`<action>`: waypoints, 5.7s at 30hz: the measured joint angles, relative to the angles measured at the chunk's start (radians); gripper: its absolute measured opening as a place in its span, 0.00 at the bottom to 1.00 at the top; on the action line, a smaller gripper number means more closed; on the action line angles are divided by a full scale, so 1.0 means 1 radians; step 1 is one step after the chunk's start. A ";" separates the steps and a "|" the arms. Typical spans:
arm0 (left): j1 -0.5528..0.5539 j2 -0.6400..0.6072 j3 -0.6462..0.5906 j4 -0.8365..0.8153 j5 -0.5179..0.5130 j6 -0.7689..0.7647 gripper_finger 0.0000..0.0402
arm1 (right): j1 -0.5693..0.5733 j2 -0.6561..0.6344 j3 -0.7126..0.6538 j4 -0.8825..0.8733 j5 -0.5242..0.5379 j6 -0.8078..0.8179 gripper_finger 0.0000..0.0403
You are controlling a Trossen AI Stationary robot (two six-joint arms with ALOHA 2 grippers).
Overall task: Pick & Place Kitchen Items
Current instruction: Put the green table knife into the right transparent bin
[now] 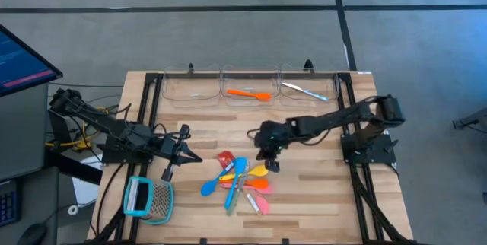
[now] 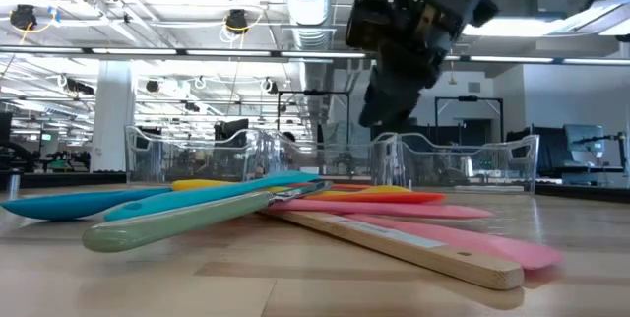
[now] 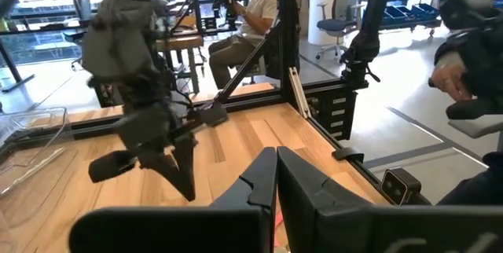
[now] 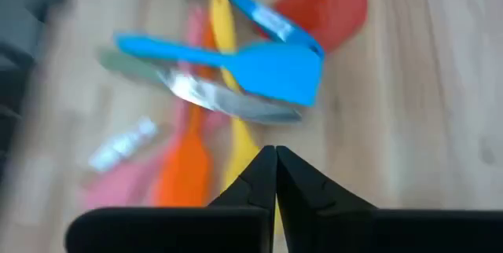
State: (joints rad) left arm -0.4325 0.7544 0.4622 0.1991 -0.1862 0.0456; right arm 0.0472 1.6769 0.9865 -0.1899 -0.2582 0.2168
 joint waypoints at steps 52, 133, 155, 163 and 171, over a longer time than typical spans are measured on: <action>0.000 0.000 0.000 -0.002 0.000 0.000 0.01 | -0.128 0.319 0.046 0.187 -0.304 0.411 0.37; 0.000 0.000 0.000 -0.020 0.000 -0.001 0.01 | -0.082 0.396 0.144 0.219 -0.342 0.407 0.34; 0.000 0.000 0.000 -0.026 0.000 -0.001 0.01 | -0.081 0.413 0.193 0.207 -0.378 0.331 0.01; 0.000 0.000 0.000 -0.027 0.000 -0.001 0.01 | -0.108 0.369 0.191 0.150 -0.373 0.276 0.00; 0.000 0.000 0.000 -0.028 0.000 -0.002 0.01 | -0.149 0.302 0.192 0.062 -0.340 0.208 0.00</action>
State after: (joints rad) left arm -0.4328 0.7544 0.4622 0.1707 -0.1860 0.0431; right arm -0.1015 1.9785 1.1782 -0.1280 -0.5978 0.4248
